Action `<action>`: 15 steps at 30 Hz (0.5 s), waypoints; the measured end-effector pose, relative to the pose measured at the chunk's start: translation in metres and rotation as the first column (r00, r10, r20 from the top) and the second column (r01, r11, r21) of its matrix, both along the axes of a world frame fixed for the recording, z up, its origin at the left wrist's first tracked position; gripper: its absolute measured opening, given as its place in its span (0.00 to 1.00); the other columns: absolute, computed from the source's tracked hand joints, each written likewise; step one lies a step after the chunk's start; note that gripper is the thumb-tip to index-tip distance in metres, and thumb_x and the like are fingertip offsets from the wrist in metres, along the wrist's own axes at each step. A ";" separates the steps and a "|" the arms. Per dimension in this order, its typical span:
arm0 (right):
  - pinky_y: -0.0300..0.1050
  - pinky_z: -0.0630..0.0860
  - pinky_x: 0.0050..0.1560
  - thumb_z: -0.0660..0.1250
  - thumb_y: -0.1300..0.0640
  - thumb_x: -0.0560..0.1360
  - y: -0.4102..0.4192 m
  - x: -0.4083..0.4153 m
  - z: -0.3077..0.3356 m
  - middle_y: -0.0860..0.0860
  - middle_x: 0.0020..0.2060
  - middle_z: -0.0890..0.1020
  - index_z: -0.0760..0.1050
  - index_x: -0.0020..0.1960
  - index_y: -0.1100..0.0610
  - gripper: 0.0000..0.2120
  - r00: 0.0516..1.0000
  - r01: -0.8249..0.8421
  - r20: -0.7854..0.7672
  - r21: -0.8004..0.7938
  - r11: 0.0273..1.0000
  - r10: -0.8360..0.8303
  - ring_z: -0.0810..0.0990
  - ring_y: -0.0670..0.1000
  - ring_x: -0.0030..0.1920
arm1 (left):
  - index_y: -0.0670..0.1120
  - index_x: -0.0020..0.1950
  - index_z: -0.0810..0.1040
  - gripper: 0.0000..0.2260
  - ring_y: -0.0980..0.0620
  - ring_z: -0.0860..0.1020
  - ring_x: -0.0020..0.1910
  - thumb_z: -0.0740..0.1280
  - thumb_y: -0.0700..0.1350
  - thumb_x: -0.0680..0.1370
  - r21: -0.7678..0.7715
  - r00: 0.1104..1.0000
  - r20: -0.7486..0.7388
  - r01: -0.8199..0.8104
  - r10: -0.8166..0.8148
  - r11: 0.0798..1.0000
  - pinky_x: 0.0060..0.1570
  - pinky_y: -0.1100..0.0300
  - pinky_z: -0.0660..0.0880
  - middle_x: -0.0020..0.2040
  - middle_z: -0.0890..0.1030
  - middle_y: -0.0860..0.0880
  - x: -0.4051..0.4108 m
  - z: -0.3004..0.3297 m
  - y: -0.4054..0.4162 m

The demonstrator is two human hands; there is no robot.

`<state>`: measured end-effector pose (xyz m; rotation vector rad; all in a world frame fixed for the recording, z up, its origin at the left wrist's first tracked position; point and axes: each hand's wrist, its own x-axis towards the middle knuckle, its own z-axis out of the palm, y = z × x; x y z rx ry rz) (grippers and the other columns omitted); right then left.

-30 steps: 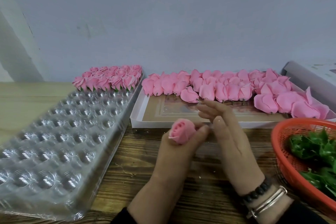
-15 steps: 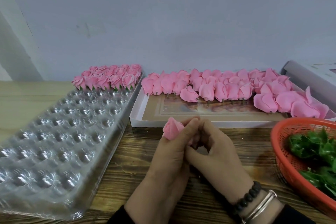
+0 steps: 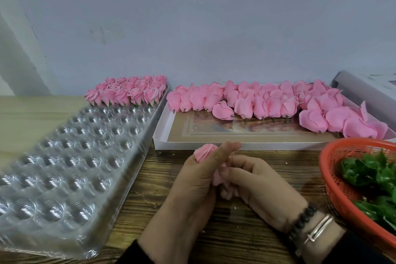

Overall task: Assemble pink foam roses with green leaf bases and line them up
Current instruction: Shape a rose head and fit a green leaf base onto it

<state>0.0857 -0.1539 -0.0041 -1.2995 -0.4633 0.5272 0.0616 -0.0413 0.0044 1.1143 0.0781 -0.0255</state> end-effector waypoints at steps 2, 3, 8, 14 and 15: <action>0.36 0.73 0.35 0.71 0.60 0.71 0.001 0.000 0.000 0.54 0.33 0.80 0.80 0.39 0.57 0.02 0.996 0.063 0.063 -0.037 0.997 -0.061 0.76 0.47 0.33 | 0.31 0.47 0.77 0.26 0.47 0.71 0.29 0.78 0.51 0.62 0.040 0.994 0.039 -0.103 0.101 0.994 0.25 0.61 0.69 0.36 0.73 0.38 0.000 -0.001 0.001; 0.35 0.74 0.36 0.68 0.64 0.72 0.002 0.001 -0.001 0.55 0.35 0.81 0.78 0.42 0.58 0.03 0.982 0.147 0.127 -0.054 0.988 -0.139 0.77 0.46 0.35 | 0.30 0.46 0.77 0.24 0.45 0.74 0.30 0.76 0.49 0.63 0.067 0.983 0.072 -0.173 0.168 0.983 0.28 0.60 0.73 0.36 0.76 0.37 0.001 -0.002 0.002; 0.34 0.74 0.48 0.67 0.69 0.71 0.000 0.002 0.000 0.53 0.41 0.80 0.76 0.47 0.53 0.13 0.827 0.434 0.412 -0.033 0.901 -0.383 0.77 0.44 0.42 | 0.39 0.33 0.79 0.07 0.56 0.75 0.27 0.72 0.39 0.70 0.438 0.910 0.283 -0.404 0.303 0.803 0.28 0.65 0.73 0.27 0.79 0.47 0.006 -0.009 0.010; 0.31 0.70 0.53 0.71 0.63 0.68 -0.005 0.001 0.005 0.43 0.54 0.79 0.74 0.59 0.45 0.23 0.779 0.292 0.611 -0.151 0.944 -0.143 0.76 0.41 0.51 | 0.50 0.55 0.72 0.20 0.52 0.81 0.40 0.73 0.35 0.69 0.618 0.965 0.244 -0.233 0.098 0.751 0.42 0.61 0.78 0.41 0.82 0.43 0.006 -0.007 0.011; 0.31 0.70 0.51 0.71 0.64 0.68 -0.007 0.002 0.006 0.42 0.52 0.79 0.75 0.58 0.45 0.23 0.793 0.265 0.599 -0.170 0.949 -0.114 0.76 0.40 0.48 | 0.56 0.59 0.68 0.27 0.51 0.82 0.44 0.73 0.34 0.69 0.638 0.974 0.219 -0.184 0.052 0.748 0.48 0.59 0.78 0.45 0.82 0.43 0.006 -0.007 0.012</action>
